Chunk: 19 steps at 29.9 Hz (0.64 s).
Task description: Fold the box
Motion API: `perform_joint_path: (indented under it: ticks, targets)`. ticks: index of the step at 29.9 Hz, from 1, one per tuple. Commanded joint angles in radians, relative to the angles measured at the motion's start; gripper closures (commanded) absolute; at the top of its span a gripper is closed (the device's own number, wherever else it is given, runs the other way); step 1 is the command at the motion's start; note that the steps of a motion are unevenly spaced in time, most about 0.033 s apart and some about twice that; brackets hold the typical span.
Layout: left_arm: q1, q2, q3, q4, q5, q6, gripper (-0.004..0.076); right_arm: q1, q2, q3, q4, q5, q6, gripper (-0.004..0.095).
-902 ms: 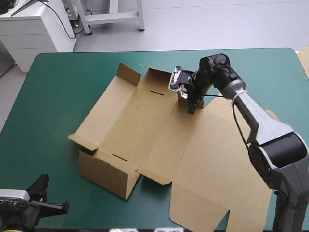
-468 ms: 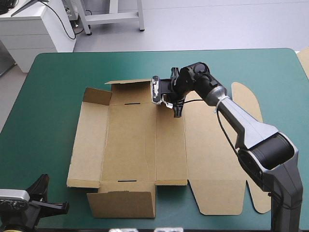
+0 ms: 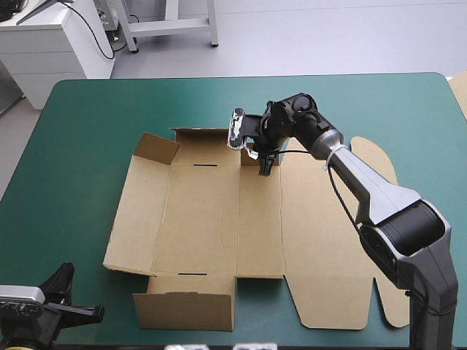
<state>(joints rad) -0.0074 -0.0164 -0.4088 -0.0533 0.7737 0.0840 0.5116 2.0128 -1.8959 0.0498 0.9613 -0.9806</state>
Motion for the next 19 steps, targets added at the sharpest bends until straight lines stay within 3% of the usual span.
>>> perform_joint_path:
  ticks: [1, 5, 11, 13, 17, 19]
  targets:
    - [-0.006, -0.009, -0.022, -0.011, -0.078, -0.005, 0.0731, -0.002, -0.066, -0.047, -0.04, -0.018, 0.114, 0.0371]
    - [-0.006, -0.009, -0.022, -0.011, -0.078, -0.005, 0.0731, -0.002, -0.083, -0.107, -0.08, 0.063, 0.233, 0.0327]
    - [-0.006, -0.009, -0.022, -0.011, -0.078, -0.005, 0.0731, -0.003, -0.105, -0.218, -0.198, 0.283, 0.525, 0.033]
    - [-0.006, -0.009, -0.022, -0.011, -0.078, -0.005, 0.0731, -0.005, -0.117, -0.218, -0.237, 0.284, 0.625, 0.0349]
    - [-0.006, -0.009, -0.022, -0.011, -0.078, -0.005, 0.0731, -0.015, -0.137, -0.214, -0.253, 0.284, 0.805, 0.0607]
    - [-0.006, -0.009, -0.022, -0.011, -0.078, -0.005, 0.0731, -0.021, -0.161, -0.198, -0.273, 0.284, 0.912, 0.0825]
